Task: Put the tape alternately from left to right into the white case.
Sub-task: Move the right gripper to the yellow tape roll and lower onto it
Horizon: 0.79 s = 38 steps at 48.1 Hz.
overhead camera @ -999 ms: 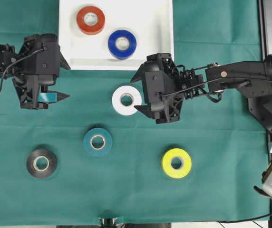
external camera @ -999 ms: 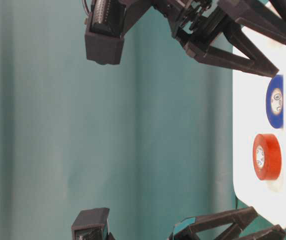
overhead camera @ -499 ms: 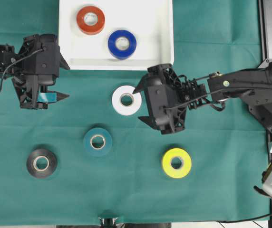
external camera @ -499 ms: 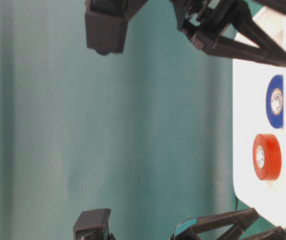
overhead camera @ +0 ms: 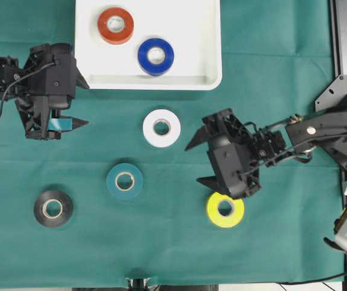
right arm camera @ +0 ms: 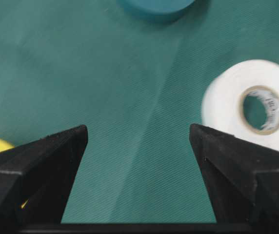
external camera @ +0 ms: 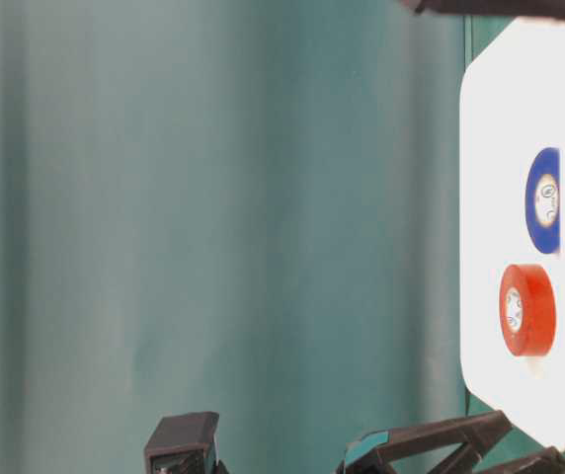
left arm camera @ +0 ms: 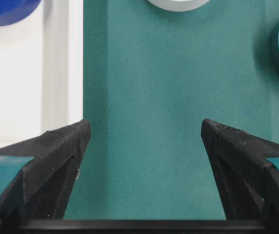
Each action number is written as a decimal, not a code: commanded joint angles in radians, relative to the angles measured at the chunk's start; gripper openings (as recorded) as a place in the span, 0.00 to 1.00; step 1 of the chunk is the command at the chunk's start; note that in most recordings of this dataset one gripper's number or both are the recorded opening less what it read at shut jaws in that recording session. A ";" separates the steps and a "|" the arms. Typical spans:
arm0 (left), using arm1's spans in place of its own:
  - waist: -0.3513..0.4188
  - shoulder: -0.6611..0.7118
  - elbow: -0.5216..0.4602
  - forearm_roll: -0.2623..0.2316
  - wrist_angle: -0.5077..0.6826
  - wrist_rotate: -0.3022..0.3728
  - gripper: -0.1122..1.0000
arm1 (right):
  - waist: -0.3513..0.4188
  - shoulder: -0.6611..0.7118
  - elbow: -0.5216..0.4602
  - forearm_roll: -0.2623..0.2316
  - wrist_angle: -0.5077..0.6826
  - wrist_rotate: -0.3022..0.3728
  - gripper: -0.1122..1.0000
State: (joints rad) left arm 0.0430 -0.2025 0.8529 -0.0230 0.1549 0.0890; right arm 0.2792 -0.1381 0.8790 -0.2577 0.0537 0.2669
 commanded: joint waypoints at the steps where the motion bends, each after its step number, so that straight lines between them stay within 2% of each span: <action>1: -0.002 -0.009 -0.009 -0.003 -0.008 -0.002 0.96 | 0.023 -0.026 0.002 0.002 -0.011 0.002 0.85; 24: 0.000 -0.009 -0.009 -0.003 -0.061 -0.002 0.96 | 0.166 -0.049 0.055 0.008 -0.020 0.003 0.85; 38: 0.000 -0.003 -0.008 -0.003 -0.075 -0.002 0.96 | 0.183 -0.049 0.061 0.008 -0.014 0.018 0.85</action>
State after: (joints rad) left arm 0.0430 -0.1963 0.8529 -0.0230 0.0874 0.0890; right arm 0.4587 -0.1672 0.9465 -0.2516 0.0430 0.2807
